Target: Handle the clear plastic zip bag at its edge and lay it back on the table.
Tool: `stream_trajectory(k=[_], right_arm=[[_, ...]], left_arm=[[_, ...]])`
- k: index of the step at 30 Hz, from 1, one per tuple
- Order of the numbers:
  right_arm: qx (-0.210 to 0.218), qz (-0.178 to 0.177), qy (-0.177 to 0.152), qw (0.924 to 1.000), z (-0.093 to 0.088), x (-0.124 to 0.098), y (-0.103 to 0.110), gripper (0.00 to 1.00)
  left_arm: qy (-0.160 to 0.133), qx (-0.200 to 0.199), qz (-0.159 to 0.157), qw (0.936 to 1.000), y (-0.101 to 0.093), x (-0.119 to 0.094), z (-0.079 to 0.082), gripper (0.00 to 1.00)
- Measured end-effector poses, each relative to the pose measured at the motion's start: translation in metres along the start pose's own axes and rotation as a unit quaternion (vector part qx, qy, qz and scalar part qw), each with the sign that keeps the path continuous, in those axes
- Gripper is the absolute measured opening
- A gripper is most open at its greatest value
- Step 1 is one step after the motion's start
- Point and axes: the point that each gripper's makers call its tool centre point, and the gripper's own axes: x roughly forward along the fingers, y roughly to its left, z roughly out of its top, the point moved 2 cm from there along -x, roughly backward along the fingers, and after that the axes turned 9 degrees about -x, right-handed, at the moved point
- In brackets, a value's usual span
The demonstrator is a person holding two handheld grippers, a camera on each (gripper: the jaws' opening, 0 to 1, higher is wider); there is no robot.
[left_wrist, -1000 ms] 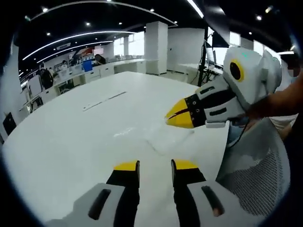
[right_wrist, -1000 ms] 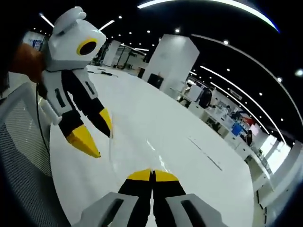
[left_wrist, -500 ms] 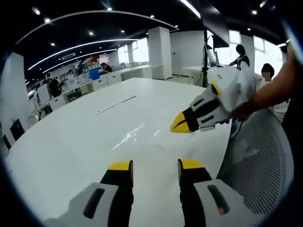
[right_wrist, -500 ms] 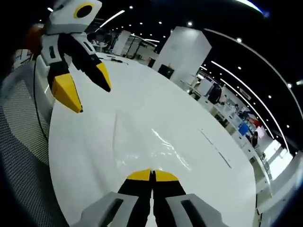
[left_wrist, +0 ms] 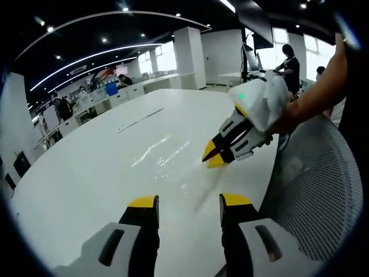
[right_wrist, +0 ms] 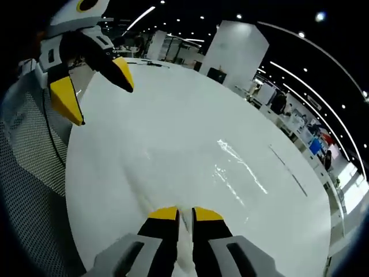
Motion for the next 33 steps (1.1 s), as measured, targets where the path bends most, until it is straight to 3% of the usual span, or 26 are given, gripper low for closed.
stream_trajectory(k=[7,9,14,17,20,25,31,33], right_arm=[[0.022,0.017,-0.014,0.9995,0.002,-0.007,0.008,0.17],[0.019,0.028,0.001,0.9994,-0.001,-0.011,0.011,0.21],[0.036,0.024,0.001,0.9991,-0.005,-0.029,0.009,0.44],[0.083,0.02,-0.02,0.9962,-0.006,-0.044,0.008,0.53],[0.076,0.014,-0.015,0.9969,-0.02,-0.06,0.01,0.66],[0.106,0.004,-0.013,0.9942,-0.037,-0.083,0.01,0.83],[0.128,-0.037,-0.067,0.9888,-0.028,-0.11,-0.005,1.0],[0.133,-0.044,-0.075,0.9873,-0.03,-0.117,-0.005,1.0]], left_arm=[[-0.001,0.006,0.001,1.0,0.0,-0.001,-0.003,0.43],[-0.004,0.008,-0.002,1.0,-0.001,-0.001,-0.003,0.44],[-0.012,0.007,-0.008,0.9999,0.0,0.001,-0.002,0.49],[-0.01,0.007,-0.006,0.9999,0.001,0.001,-0.003,0.51],[-0.009,0.01,-0.01,0.9999,-0.002,0.001,-0.005,0.55],[-0.022,0.002,-0.024,0.9995,-0.011,-0.002,-0.001,0.61],[-0.034,-0.007,-0.028,0.999,-0.013,-0.01,-0.003,0.72],[-0.028,-0.01,-0.02,0.9993,-0.011,-0.013,-0.007,0.75]])
